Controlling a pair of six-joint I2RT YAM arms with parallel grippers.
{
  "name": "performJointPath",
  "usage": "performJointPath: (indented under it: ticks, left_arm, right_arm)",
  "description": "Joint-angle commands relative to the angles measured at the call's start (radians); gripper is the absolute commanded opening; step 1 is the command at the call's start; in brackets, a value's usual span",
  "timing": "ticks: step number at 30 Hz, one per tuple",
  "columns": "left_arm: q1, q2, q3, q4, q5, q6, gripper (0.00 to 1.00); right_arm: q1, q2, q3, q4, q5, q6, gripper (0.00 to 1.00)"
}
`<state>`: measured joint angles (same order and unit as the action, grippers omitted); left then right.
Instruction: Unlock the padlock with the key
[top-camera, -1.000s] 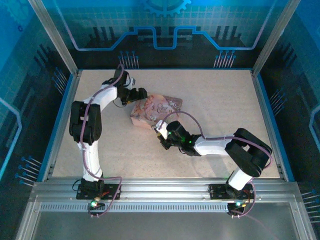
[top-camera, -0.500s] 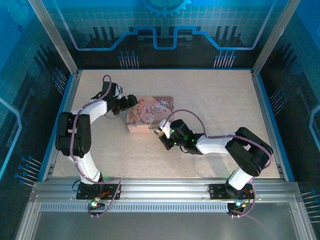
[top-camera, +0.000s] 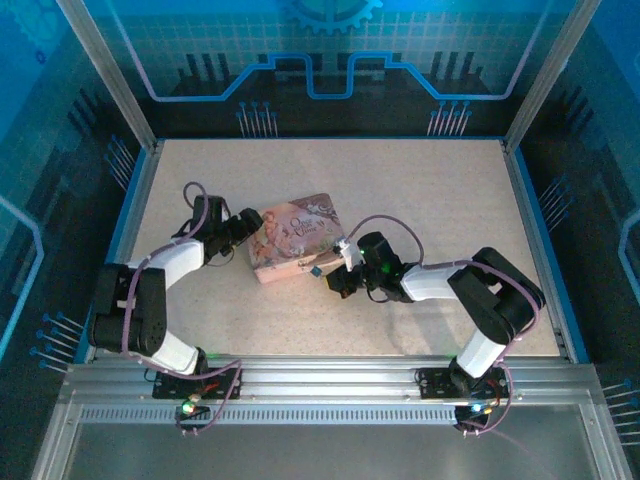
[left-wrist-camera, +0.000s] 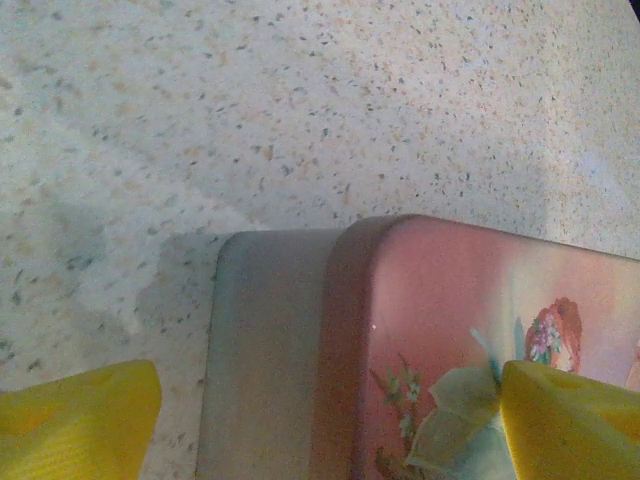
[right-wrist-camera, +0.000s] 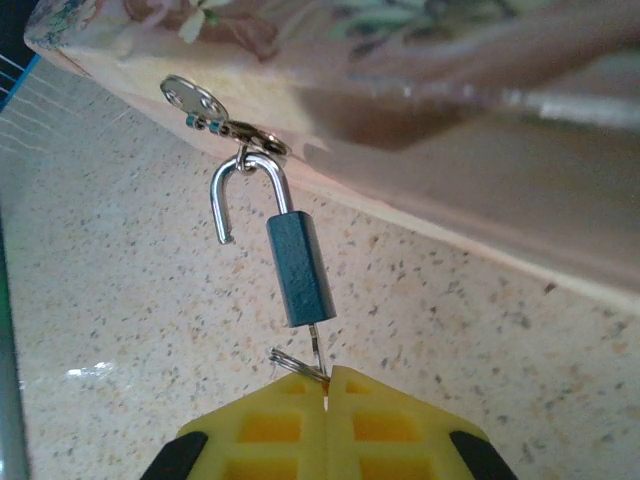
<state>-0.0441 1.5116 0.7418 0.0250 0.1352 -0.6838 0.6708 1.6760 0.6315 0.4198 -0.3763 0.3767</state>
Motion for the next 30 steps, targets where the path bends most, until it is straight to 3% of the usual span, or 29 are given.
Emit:
performJointPath:
  ticks: [1,3,7,13,28,30]
  left_arm:
    - [-0.003,-0.011,-0.071,-0.101,-0.076,-0.048,0.86]
    - [-0.007,-0.022,-0.082,-0.095,-0.072,-0.062,0.85]
    - [-0.02,-0.037,-0.096,-0.083,-0.072,-0.081,0.83]
    - [-0.045,-0.061,-0.104,-0.077,-0.075,-0.094,0.81]
    - [-0.082,-0.113,-0.124,-0.089,-0.087,-0.109,0.78]
    - [-0.082,-0.114,-0.127,-0.089,-0.09,-0.107,0.78]
  right_arm:
    - [-0.017,0.008,-0.015,-0.015,-0.05,0.069,0.0]
    - [-0.024,0.003,-0.012,-0.035,-0.05,0.065,0.0]
    - [-0.036,-0.035,-0.016,-0.06,-0.034,0.046,0.26]
    - [-0.077,-0.085,-0.004,-0.051,-0.07,0.04,0.45]
    - [-0.178,0.12,0.243,0.047,-0.191,0.07,0.52]
    - [-0.179,0.111,0.241,0.062,-0.195,0.069,0.58]
